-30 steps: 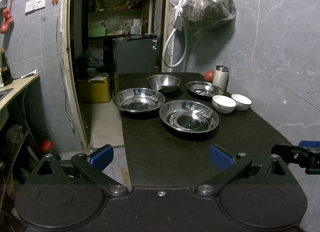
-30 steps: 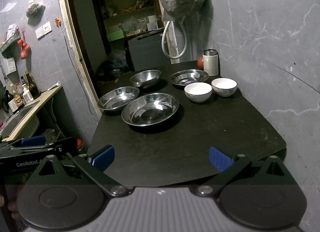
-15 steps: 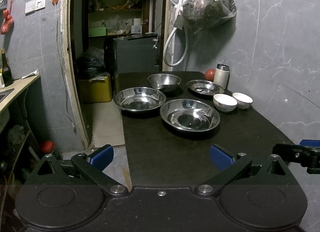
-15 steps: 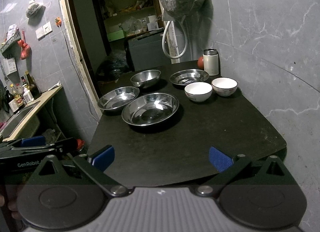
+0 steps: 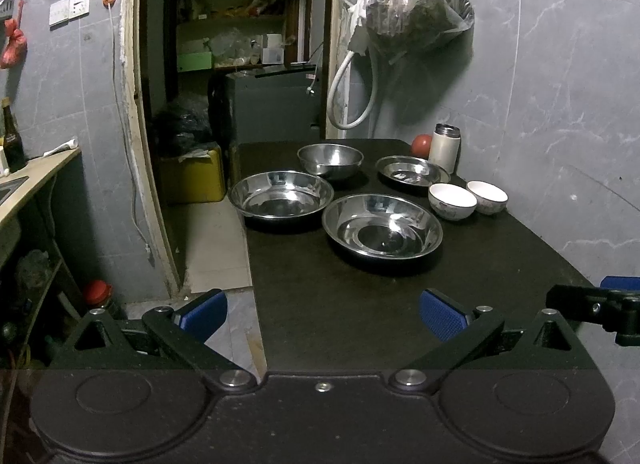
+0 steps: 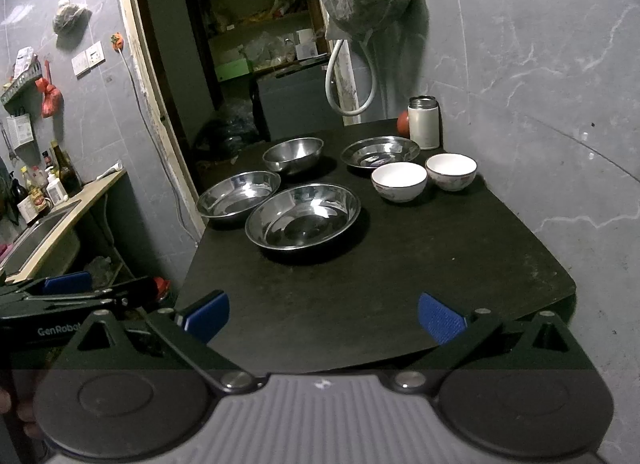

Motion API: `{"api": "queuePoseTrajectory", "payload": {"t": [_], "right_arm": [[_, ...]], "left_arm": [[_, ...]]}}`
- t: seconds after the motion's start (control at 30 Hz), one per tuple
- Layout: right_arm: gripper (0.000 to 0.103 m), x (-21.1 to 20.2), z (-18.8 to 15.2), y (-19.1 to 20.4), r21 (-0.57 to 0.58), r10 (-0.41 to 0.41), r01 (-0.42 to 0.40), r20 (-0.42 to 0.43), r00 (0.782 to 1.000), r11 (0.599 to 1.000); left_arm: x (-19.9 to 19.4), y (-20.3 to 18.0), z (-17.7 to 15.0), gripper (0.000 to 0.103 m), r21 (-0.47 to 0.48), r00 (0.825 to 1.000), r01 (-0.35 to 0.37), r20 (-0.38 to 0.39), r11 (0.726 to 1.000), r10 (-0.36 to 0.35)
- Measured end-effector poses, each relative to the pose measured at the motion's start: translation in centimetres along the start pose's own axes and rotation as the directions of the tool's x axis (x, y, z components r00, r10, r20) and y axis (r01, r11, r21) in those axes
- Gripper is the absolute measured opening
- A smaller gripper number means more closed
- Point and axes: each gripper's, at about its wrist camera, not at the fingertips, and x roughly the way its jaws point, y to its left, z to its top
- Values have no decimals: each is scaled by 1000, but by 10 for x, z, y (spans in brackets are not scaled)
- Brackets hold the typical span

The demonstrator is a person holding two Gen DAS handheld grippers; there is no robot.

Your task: Organize plates and bowls

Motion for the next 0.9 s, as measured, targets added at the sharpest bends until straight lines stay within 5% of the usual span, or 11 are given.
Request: {"api": "queuePoseTrajectory", "payload": {"t": [0.9], "right_arm": [[103, 17, 8, 4, -3, -19, 19, -22, 1000, 1000]], "left_arm": [[15, -1, 5, 102, 10, 1000, 19, -14, 1000, -19]]}}
